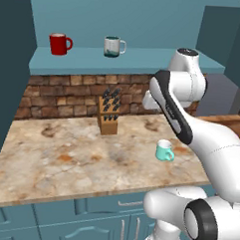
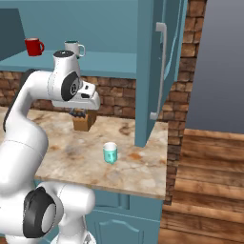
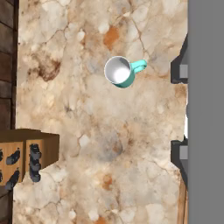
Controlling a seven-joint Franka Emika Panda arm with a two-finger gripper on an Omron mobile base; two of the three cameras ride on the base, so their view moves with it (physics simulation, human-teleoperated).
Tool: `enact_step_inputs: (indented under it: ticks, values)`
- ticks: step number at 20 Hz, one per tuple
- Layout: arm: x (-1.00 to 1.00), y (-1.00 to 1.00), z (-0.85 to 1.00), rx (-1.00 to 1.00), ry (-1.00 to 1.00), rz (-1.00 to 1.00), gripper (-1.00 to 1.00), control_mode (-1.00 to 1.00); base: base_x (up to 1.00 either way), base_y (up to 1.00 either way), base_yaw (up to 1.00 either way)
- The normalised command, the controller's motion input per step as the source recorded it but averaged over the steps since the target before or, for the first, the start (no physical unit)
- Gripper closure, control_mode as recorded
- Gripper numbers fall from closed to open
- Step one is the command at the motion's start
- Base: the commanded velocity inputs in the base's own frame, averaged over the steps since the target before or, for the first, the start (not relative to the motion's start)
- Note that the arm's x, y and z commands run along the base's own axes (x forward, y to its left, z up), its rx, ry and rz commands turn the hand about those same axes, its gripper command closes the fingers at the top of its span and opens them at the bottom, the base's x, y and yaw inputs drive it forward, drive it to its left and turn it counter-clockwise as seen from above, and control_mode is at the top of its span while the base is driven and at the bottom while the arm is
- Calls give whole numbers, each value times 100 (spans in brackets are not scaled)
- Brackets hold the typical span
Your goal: Pick the mug on the counter and place it in the cabinet with the handle facing the right, like the mugs already inside.
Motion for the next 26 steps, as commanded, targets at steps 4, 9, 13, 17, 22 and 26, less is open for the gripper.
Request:
enact_step_inputs:
  ticks: [4, 9, 13, 17, 22, 26]
  values:
    - [-8, 2, -2, 0, 0, 0, -100, -100, 0, 0, 0]
    - [-25, -20, -33, 8, 5, -5, -100, -100, 0, 0, 0]
    - [-19, -43, -28, 8, 0, -2, -100, -100, 0, 0, 0]
    - [-18, -38, -7, 0, -5, 4, -100, -100, 0, 0, 0]
    - [-16, -35, -10, 0, -3, 5, -100, -100, 0, 0, 0]
    - [-4, -37, -17, 3, -1, 6, -100, -100, 0, 0, 0]
